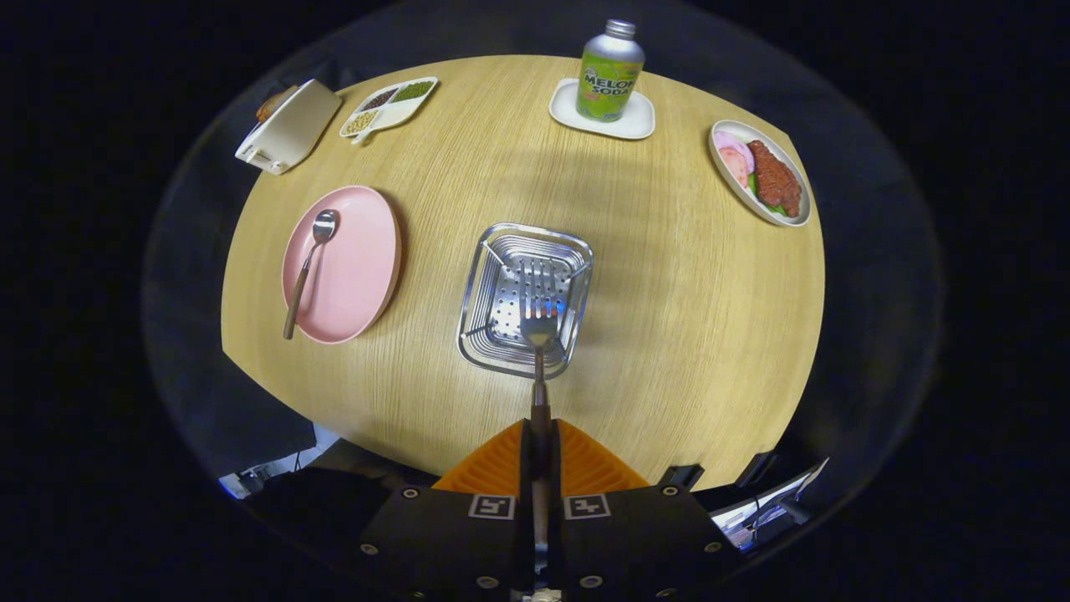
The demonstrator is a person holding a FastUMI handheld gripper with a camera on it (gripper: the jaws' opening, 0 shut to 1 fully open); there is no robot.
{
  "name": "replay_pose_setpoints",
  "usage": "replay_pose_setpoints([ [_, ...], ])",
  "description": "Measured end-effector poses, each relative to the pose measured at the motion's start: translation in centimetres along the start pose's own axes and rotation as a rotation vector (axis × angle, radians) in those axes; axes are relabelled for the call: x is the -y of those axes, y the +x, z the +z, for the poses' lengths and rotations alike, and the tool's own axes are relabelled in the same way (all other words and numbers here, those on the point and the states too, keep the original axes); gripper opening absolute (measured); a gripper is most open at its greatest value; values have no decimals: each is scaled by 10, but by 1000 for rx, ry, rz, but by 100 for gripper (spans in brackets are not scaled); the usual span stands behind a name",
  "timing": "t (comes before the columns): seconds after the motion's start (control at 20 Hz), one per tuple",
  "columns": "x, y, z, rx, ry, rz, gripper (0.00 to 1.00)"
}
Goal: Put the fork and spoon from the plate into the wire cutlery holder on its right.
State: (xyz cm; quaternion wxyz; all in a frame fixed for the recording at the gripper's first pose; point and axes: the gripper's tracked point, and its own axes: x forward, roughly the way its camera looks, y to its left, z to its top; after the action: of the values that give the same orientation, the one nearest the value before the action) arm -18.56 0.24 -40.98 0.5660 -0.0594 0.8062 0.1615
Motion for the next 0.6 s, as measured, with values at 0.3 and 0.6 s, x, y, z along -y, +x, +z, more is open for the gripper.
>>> replay_pose_setpoints([
  [0.3,2,12,16,-19,23,0,7],
  [0.6,13,12,37,63,89,-18,10],
])
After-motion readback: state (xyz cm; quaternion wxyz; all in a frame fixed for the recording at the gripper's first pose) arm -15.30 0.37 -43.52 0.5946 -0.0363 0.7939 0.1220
